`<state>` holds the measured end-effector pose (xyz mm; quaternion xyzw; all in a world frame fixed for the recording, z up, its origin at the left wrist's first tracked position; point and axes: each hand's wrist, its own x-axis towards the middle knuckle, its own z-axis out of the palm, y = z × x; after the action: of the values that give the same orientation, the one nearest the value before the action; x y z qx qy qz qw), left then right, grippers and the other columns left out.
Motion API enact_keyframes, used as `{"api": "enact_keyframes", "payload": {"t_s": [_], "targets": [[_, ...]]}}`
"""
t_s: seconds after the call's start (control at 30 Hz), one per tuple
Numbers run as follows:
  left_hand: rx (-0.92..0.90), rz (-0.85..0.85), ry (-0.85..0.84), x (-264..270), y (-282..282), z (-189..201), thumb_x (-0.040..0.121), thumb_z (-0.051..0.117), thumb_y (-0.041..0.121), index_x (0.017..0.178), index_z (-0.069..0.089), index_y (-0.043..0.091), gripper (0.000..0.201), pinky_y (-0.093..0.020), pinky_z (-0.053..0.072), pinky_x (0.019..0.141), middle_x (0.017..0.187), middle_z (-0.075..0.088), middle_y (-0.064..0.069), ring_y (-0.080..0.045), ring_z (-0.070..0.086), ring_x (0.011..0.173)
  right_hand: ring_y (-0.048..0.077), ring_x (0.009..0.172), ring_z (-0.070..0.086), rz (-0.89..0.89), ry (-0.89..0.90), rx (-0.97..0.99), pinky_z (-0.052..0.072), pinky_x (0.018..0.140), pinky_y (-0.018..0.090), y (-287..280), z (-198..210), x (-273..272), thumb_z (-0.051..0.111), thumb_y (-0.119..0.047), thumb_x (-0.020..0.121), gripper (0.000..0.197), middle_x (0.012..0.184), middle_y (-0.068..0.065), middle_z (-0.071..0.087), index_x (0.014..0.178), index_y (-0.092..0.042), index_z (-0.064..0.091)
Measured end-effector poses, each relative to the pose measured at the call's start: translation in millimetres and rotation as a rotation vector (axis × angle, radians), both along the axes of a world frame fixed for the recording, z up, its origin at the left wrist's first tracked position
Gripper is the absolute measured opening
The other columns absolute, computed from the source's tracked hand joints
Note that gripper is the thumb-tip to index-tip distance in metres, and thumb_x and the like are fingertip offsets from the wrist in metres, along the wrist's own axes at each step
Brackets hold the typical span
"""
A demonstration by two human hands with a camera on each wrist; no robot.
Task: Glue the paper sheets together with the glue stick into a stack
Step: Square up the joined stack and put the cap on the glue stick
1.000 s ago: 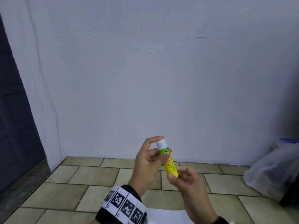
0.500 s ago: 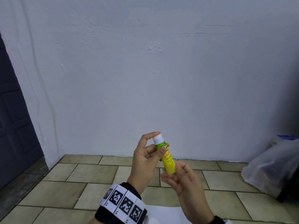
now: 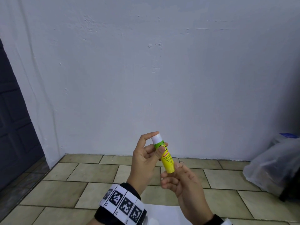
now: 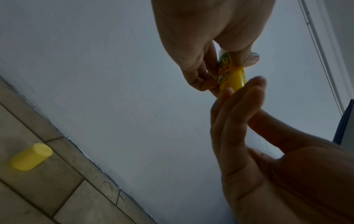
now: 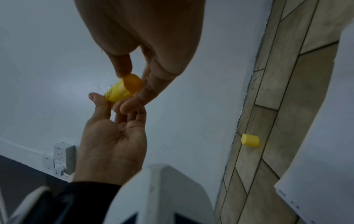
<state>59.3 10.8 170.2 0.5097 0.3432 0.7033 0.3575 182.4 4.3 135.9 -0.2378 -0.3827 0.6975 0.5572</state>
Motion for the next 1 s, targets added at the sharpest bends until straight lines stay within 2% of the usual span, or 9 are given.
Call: {"api": "enact_keyframes", "payload": {"t_s": [0.13,0.2,0.3,0.43,0.53,0.7,0.77,0.9,1.0], "targets": [[0.0,0.004,-0.017,-0.7,0.8,-0.2,0.075,0.063,0.018,0.109,0.052,0.017,0.036,-0.025,0.054,0.064,0.087,0.075,-0.007,-0.012,0.065,0.07,0.025,0.062,0.066,-0.116,-0.074,0.107,0.055,0.059,0.027,5.5,-2.6,-1.6,0.095,-0.049,0.028,0.091,0.074,0.02,0.068,0.093,0.002,0.057],[0.0,0.009,-0.016,-0.6,1.0,0.2,0.075,0.063,0.018,0.109,0.052,0.018,0.036,-0.025,0.054,0.063,0.087,0.075,-0.006,-0.013,0.065,0.07,0.024,0.063,0.066,-0.121,-0.03,0.099,0.055,0.06,0.027,5.8,-2.5,-2.8,0.095,-0.048,0.03,0.09,0.074,0.016,0.067,0.095,0.002,0.057],[0.001,0.017,-0.016,-1.1,1.2,0.7,0.076,0.063,0.019,0.11,0.052,0.018,0.036,-0.024,0.054,0.064,0.088,0.075,-0.006,-0.011,0.065,0.071,0.025,0.057,0.064,-0.011,0.089,-0.022,0.055,0.053,0.029,6.5,-2.5,-2.1,0.08,-0.049,0.06,0.077,0.078,0.022,0.066,0.105,0.009,0.055],[-0.004,0.024,-0.015,-2.5,1.4,-0.4,0.076,0.062,0.019,0.11,0.052,0.018,0.036,-0.026,0.055,0.065,0.089,0.075,-0.007,-0.013,0.065,0.071,0.028,0.06,0.068,0.01,0.055,-0.024,0.055,0.052,0.028,10.5,-2.5,0.4,0.096,-0.042,0.026,0.08,0.079,0.027,0.067,0.084,-0.001,0.06],[-0.006,0.032,-0.013,-3.2,1.9,-2.7,0.076,0.063,0.019,0.11,0.052,0.019,0.035,-0.028,0.055,0.067,0.092,0.074,-0.008,-0.016,0.066,0.074,0.031,0.072,0.067,-0.066,0.04,0.063,0.055,0.059,0.026,13.8,-6.6,0.8,0.098,-0.036,0.024,0.063,0.08,0.016,0.067,0.071,-0.012,0.065],[0.003,0.03,-0.017,-2.0,3.8,-2.3,0.076,0.062,0.019,0.11,0.053,0.018,0.036,-0.025,0.055,0.065,0.089,0.074,-0.006,-0.014,0.065,0.073,0.027,0.068,0.068,0.043,0.131,-0.041,0.054,0.054,0.026,13.7,-6.1,-2.0,0.091,-0.045,0.045,0.085,0.085,0.018,0.068,0.107,0.002,0.058],[0.007,0.033,-0.016,-2.4,4.1,-1.9,0.076,0.062,0.019,0.111,0.053,0.019,0.036,-0.025,0.055,0.065,0.088,0.074,-0.007,-0.015,0.065,0.072,0.026,0.065,0.068,0.076,0.103,-0.035,0.054,0.053,0.026,14.6,-5.8,-0.9,0.093,-0.048,0.035,0.093,0.084,0.023,0.068,0.102,0.006,0.058],[0.006,0.042,-0.024,-6.3,6.4,-4.2,0.077,0.061,0.02,0.111,0.053,0.02,0.035,-0.028,0.056,0.067,0.089,0.074,-0.007,-0.02,0.066,0.075,0.023,0.072,0.069,-0.043,-0.013,0.13,0.055,0.063,0.024,19.8,-6.7,-2.3,0.097,-0.038,0.028,0.069,0.083,0.018,0.07,0.078,-0.002,0.066],[-0.001,0.051,0.003,-9.1,10.0,-7.8,0.077,0.062,0.019,0.11,0.053,0.021,0.035,-0.026,0.056,0.067,0.089,0.075,-0.006,-0.014,0.066,0.075,0.01,0.069,0.06,-0.19,-0.194,0.336,0.05,0.066,0.02,29.3,-8.2,-8.7,0.093,-0.004,0.042,0.03,0.078,0.005,0.059,0.055,-0.016,0.068]]}}
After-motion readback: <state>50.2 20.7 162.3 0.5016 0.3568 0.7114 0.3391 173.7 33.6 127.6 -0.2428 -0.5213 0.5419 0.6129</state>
